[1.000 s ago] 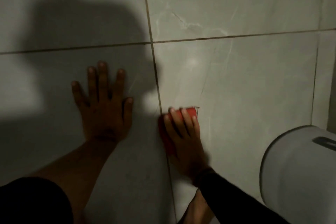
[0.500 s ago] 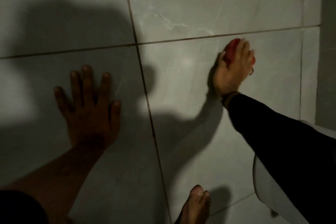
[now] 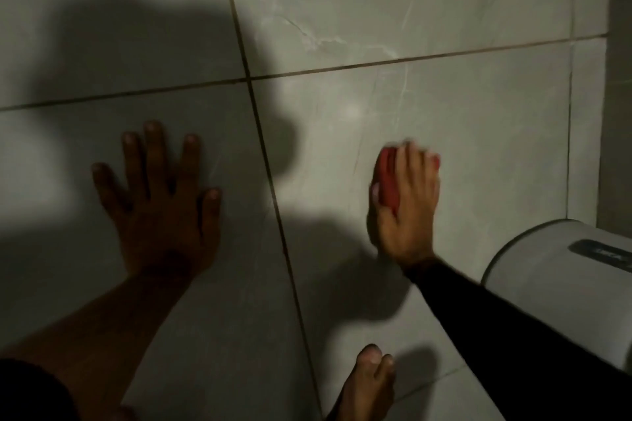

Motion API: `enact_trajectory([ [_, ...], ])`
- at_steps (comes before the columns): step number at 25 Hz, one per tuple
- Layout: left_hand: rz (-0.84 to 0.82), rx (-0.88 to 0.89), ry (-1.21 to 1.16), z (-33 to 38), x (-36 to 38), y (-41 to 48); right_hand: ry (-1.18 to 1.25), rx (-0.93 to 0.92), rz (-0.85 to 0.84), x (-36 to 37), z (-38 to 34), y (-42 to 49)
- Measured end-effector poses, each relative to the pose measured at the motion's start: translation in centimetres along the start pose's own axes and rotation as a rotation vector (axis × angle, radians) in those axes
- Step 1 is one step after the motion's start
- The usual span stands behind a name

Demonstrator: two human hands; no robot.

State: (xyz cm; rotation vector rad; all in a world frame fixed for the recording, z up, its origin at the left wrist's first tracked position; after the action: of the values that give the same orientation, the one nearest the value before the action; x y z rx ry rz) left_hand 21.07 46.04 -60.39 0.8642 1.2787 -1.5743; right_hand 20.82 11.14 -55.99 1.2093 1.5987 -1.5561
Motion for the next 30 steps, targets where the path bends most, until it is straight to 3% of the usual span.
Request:
enact_trajectory([
  [2,0.003,-0.001,0.004,-0.1,0.1,0.1,0.125,0.142,0.175,-1.6,-2.2,5.0],
  [4,0.0,-0.008,-0.009,-0.2,0.1,0.2,0.068,-0.043,0.182,0.4,-8.4,4.7],
  [6,0.006,-0.012,0.001,-0.2,0.1,-0.1,0.02,-0.249,0.019,5.1,-12.4,-2.8],
  [8,-0.005,-0.002,0.001,-0.1,-0.1,0.0,-0.007,-0.252,-0.125,8.4,-10.6,-12.2],
  [11,-0.021,-0.017,0.004,0.1,-0.2,0.0,0.045,-0.001,-0.158,8.7,-2.9,-17.2],
  [13,-0.027,-0.023,0.003,0.2,-0.4,-0.2,0.056,0.183,-0.113,6.5,1.3,-13.2],
  [17,-0.023,-0.008,0.014,0.3,-0.2,-0.1,0.282,0.378,0.239,-1.3,3.7,2.2],
  [20,-0.014,-0.002,0.035,-0.1,-0.1,0.1,0.24,0.293,0.323,-3.3,-1.0,8.5],
  [23,0.008,-0.018,0.066,0.7,-1.1,-0.2,0.12,0.014,0.22,-0.6,-7.7,4.9],
  [25,-0.07,-0.014,0.107,1.0,-1.7,-0.2,0.13,-0.127,0.037,2.8,-10.2,-1.5],
  [27,-0.275,-0.007,0.138,1.4,-2.8,-0.2,0.277,-0.164,-0.127,4.6,-10.2,-8.1],
  [30,-0.706,-0.008,0.102,3.7,-5.9,-1.6,0.908,0.112,-0.306,2.7,-8.4,-15.6],
])
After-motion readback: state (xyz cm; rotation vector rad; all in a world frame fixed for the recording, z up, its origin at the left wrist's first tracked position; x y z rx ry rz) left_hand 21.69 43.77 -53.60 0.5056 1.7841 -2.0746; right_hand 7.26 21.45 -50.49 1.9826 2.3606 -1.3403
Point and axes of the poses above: each hand's wrist, its own y-axis towards the middle knuckle, its own x-axis out of the palm, z = x × y, the point moved 7 cm from there along y, towards the middle knuckle, and after that the axes turned 12 degrees about -z, right-handed, at the moved point
